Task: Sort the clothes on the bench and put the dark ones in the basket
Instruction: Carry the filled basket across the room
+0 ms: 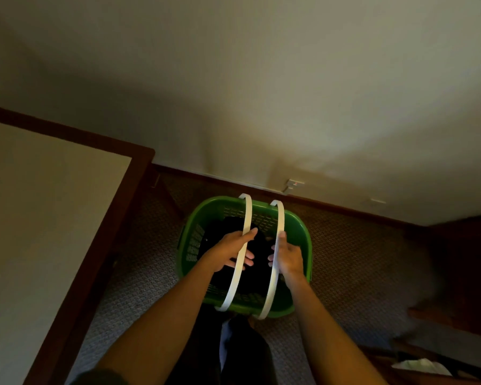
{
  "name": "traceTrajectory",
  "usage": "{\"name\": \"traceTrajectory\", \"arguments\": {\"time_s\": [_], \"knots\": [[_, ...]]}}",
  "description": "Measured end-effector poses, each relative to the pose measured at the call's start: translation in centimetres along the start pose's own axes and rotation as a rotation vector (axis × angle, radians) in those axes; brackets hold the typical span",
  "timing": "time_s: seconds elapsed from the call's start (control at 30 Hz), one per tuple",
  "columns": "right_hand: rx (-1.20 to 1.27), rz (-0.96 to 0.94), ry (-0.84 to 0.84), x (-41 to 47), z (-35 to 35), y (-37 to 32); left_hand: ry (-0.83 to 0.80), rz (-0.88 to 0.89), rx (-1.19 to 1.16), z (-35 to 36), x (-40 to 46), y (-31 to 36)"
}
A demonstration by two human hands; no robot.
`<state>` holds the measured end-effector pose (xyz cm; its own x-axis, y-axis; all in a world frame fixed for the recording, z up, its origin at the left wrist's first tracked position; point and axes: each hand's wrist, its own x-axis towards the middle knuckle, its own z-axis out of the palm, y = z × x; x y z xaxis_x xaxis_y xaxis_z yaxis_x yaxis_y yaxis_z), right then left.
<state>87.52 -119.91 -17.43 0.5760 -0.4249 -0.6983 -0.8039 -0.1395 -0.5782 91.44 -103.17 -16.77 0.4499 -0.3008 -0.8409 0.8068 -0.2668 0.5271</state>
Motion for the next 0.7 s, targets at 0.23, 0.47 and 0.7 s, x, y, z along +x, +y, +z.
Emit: {"name": "traceTrajectory", "arguments": {"time_s": [0.23, 0.47, 0.7], "knots": [[0.057, 0.021, -0.039, 2.4, 1.7, -1.2, -0.053, -0.014, -0.110, -1.1, 2.4, -0.3], [0.254, 0.111, -0.212, 1.9, 2.3, -2.4, 0.060, -0.068, -0.276, -1.3, 2.3, 0.3], [0.255, 0.085, -0.188, -0.9, 2.2, -1.7, 0.353, -0.084, -0.271, 1.5, 1.1, -0.2]]}}
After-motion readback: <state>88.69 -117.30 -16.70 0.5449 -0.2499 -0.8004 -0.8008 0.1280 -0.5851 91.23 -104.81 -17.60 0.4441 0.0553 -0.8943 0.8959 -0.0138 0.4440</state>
